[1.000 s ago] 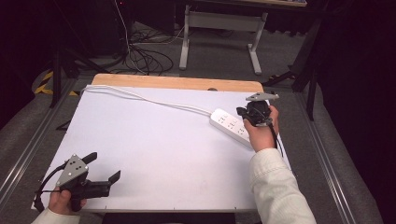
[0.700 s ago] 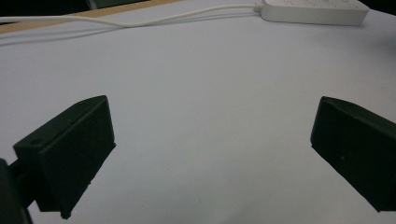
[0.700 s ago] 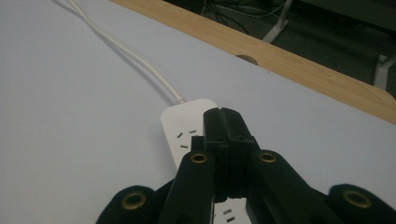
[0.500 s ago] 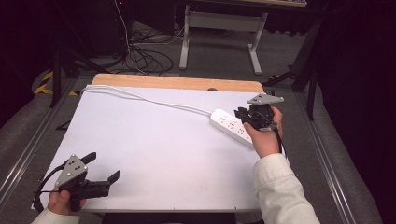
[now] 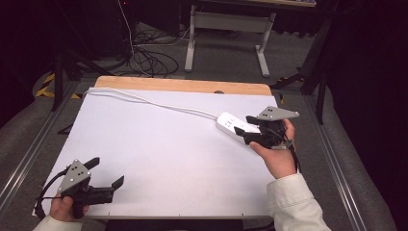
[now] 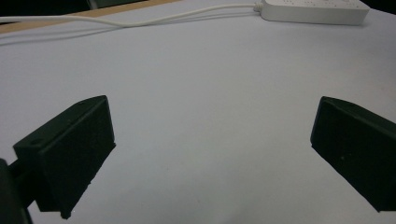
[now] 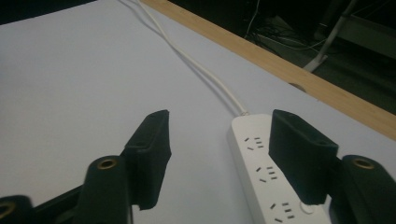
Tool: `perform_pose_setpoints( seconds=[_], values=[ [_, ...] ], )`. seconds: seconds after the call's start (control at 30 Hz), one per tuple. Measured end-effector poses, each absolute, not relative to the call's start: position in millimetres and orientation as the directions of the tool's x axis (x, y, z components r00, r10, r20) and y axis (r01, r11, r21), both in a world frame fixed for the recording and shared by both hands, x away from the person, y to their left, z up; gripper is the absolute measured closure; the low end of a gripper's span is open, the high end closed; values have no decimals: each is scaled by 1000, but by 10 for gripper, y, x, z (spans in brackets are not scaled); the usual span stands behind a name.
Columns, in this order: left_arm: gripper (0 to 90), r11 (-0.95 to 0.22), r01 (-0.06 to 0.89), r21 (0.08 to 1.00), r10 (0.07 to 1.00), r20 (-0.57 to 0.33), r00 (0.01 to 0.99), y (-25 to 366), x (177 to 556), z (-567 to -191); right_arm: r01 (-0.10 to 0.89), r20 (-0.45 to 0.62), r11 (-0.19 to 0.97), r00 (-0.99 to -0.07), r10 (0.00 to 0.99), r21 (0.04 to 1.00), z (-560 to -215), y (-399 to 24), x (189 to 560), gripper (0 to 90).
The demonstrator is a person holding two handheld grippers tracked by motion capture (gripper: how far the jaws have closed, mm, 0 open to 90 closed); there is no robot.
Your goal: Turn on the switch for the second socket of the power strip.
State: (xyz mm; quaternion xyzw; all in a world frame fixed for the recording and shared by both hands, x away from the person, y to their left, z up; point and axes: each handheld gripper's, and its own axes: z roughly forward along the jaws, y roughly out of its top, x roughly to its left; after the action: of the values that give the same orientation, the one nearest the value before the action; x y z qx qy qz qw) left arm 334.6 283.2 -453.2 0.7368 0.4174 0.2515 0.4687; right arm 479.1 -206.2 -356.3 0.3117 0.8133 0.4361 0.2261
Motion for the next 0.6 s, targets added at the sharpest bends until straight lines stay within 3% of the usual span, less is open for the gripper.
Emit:
perform_pose_setpoints(
  seconds=[0.13, 0.6],
  values=[
    [1, -211, 375, 903, 851, -19, 525, 2829, 3344, -4532, 319, -52, 407, -730, 682, 856, -3640, -2072, 4661, 301],
    [1, -201, 359, 911, 851, -20, 526, 2840, 3326, -4519, 317, 45, 373, -811, 584, 872, -3932, -2125, 4344, 152]
  ],
)
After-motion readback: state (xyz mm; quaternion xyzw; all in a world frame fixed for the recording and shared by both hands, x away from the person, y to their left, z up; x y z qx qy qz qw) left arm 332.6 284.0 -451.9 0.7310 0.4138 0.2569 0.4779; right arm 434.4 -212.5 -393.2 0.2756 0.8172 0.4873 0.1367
